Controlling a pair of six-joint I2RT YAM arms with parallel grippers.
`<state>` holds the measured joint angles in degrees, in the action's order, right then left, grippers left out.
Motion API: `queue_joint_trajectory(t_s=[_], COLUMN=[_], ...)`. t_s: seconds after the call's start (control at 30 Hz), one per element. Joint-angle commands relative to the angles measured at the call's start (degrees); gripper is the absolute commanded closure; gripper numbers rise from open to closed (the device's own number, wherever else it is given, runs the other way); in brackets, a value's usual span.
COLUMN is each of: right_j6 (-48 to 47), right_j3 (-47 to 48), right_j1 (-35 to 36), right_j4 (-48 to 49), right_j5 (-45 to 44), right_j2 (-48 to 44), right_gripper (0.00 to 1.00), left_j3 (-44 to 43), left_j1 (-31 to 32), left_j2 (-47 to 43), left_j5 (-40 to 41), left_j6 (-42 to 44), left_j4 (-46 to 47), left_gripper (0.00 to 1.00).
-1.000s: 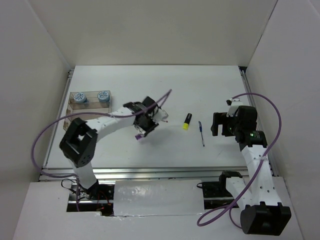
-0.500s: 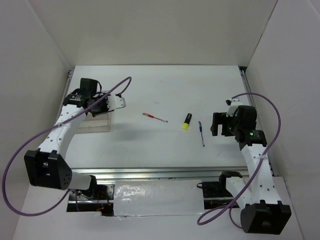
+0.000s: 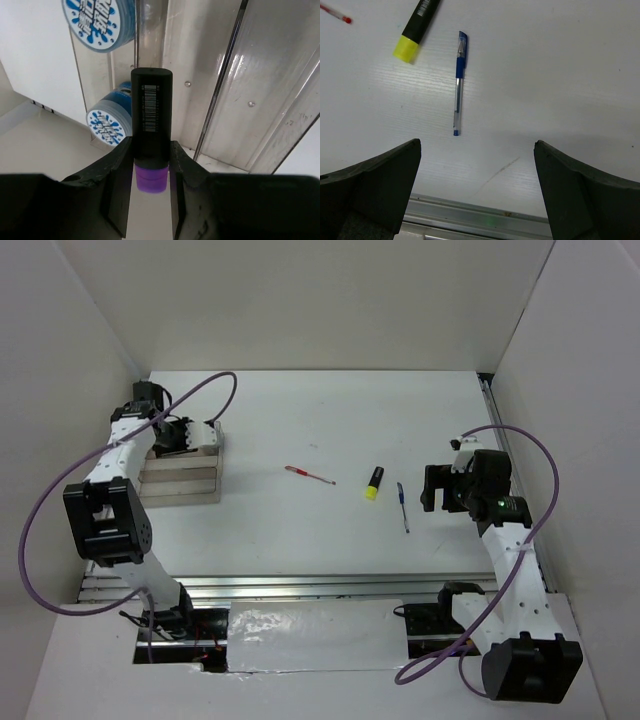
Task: Sort the stationery into containers
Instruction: Place the pen in the storage box, then pick up the pen from the center of the board.
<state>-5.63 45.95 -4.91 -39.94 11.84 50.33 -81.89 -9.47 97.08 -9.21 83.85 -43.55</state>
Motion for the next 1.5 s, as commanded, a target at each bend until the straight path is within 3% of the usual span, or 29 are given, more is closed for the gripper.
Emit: queue_joint_trajectory(t_s=[0.0, 0.2, 0.33, 0.37, 0.47, 0.77, 0.87, 0.93, 0.97, 1.0, 1.07, 1.1, 1.13, 1.2, 1.23, 1.27, 1.47], right_j6=[-0.35, -0.44, -0.44, -0.44, -0.44, -0.52, -0.44, -0.52, -0.52, -0.52, -0.35, -0.44, -0.44, -0.26, -0.09, 0.00, 0.53], right_j3=[1.51, 1.59, 1.60, 1.59, 1.51, 1.24, 1.07, 1.07, 0.98, 0.98, 1.07, 0.98, 0.98, 0.81, 0.80, 0.63, 0.54], right_j1=[-0.19, -0.19, -0.10, -0.10, -0.10, -0.10, -0.10, -0.10, -0.10, -0.10, -0.10, -0.10, -0.10, -0.28, -0.37, -0.71, -5.28], right_j4=[0.66, 0.66, 0.66, 0.57, 0.66, 0.74, 0.83, 1.10, 1.01, 1.01, 1.18, 1.27, 1.18, 1.27, 1.36, 1.53, 1.80], right_j5=[0.03, -0.06, -0.15, -0.23, -0.32, -0.06, -0.06, -0.06, -0.06, -0.06, 0.03, 0.03, -0.06, -0.76, -0.94, -1.29, -0.24], right_j2=[0.21, 0.56, 0.65, 0.56, 0.48, -0.58, -1.28, -1.55, -1.46, -1.28, -1.28, -1.37, -1.37, -1.98, -2.16, -2.51, -3.48], right_gripper=[0.00, 0.00, 0.00, 0.00, 0.00, 0.00, 0.00, 0.00, 0.00, 0.00, 0.00, 0.00, 0.00, 0.00, 0.00, 0.00, 0.00], left_j3=[-1.17, -3.36, -6.87, -8.54, -11.27, -18.04, -25.22, -35.41, -37.80, -38.25, -32.15, -22.10, -17.13, -5.73, -3.39, -2.50, -11.35], left_j1=[0.77, 1.30, 1.48, 1.65, 2.00, 3.41, 3.67, 5.07, 5.86, 8.66, 13.06, 18.65, 21.49, 26.93, 28.79, 34.03, 47.85], left_j2=[2.50, 8.20, 11.29, 11.73, 12.43, 8.14, 6.99, 7.16, 6.64, 5.59, -1.69, -4.67, -9.84, -13.57, -14.80, -14.12, 0.55], left_j5=[-0.46, 2.09, 3.41, 3.67, 3.59, 0.95, -5.61, -13.00, -14.59, -15.04, -10.86, -6.91, 1.48, 2.10, 0.53, 4.34, 12.80], left_j6=[1.49, -2.55, -5.98, -7.29, -9.49, -15.82, -22.40, -33.71, -37.58, -46.76, -57.17, -67.23, -71.94, -80.81, -82.78, -88.02, -99.13], left_j4=[1.10, 2.07, 0.49, -0.65, -2.94, -11.20, -15.14, -18.76, -18.59, -17.02, -3.01, 3.58, 14.18, 21.80, 24.71, 27.09, 21.75], left_gripper=[0.94, 0.85, 0.68, 0.59, 0.49, 0.44, 0.52, 0.54, 0.51, 0.42, 0.34, 0.38, 0.42, 0.45, 0.40, 0.38, 0.39])
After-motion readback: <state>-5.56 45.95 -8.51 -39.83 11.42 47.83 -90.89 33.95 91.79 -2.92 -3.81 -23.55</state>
